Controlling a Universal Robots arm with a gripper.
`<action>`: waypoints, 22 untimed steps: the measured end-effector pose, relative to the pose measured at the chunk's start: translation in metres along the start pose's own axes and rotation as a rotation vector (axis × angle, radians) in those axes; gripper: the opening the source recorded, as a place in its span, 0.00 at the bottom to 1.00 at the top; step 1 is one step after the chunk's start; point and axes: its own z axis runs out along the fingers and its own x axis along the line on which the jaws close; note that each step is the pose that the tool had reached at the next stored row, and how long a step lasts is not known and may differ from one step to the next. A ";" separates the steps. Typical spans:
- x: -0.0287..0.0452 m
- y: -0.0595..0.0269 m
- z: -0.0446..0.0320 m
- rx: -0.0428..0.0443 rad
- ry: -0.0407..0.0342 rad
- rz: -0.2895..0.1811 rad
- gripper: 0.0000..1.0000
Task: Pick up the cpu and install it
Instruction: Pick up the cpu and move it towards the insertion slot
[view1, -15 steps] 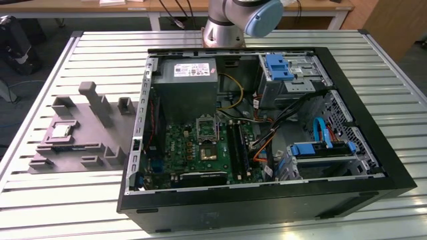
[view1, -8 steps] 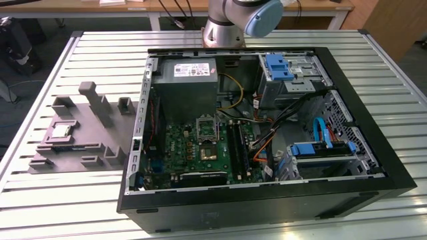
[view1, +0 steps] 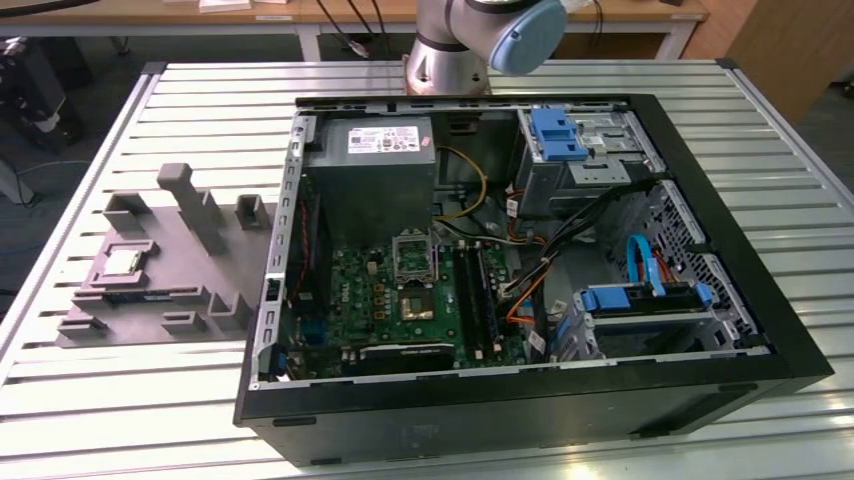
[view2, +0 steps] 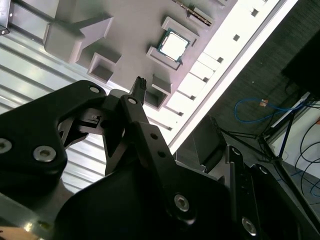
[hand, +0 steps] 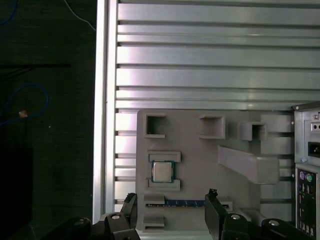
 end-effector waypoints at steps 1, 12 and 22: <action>0.0000 0.0000 0.0003 0.0000 0.0000 0.000 0.65; 0.0001 -0.0002 0.0036 0.0000 0.0000 0.000 0.65; 0.0001 -0.0003 0.0067 0.0000 0.0000 0.000 0.65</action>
